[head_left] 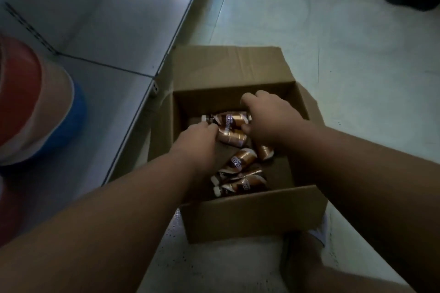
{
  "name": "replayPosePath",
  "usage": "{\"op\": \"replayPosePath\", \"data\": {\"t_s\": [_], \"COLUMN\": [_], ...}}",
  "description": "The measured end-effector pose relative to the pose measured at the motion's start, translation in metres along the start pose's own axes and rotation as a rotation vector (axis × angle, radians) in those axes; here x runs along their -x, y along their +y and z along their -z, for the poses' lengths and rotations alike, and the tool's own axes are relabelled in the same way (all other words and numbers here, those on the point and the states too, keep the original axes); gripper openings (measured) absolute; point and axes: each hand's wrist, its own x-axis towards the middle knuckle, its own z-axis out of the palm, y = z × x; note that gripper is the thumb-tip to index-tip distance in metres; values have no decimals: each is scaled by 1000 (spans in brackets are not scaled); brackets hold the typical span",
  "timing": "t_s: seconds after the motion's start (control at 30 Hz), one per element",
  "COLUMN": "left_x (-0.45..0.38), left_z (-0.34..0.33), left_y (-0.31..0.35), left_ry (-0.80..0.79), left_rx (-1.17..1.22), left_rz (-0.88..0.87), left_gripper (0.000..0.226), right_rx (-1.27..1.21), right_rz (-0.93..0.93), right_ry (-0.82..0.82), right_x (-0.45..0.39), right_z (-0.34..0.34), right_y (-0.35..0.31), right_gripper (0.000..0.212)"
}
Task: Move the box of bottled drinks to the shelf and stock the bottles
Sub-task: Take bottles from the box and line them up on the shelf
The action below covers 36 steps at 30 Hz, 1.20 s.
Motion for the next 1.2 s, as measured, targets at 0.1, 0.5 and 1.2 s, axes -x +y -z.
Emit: {"op": "replayPosePath", "data": {"t_s": [0.1,0.5,1.2], "left_x": [-42,-138,-46], "left_z": [-27,-107,33], "left_y": [-13,-54,18], "left_ry": [-96,-160,-410], "left_rx": [-26,206,-94], "left_rz": [69,401,217], "left_gripper": [44,64,50], "right_rx": [16,109,228], "right_rz": [14,157,257], "right_ry": [-97,-342,-110], "right_x": [-36,-167,-81], "right_z": [-38,-150,47], "right_y": [15,12,-4], "right_gripper": [45,45,33]}}
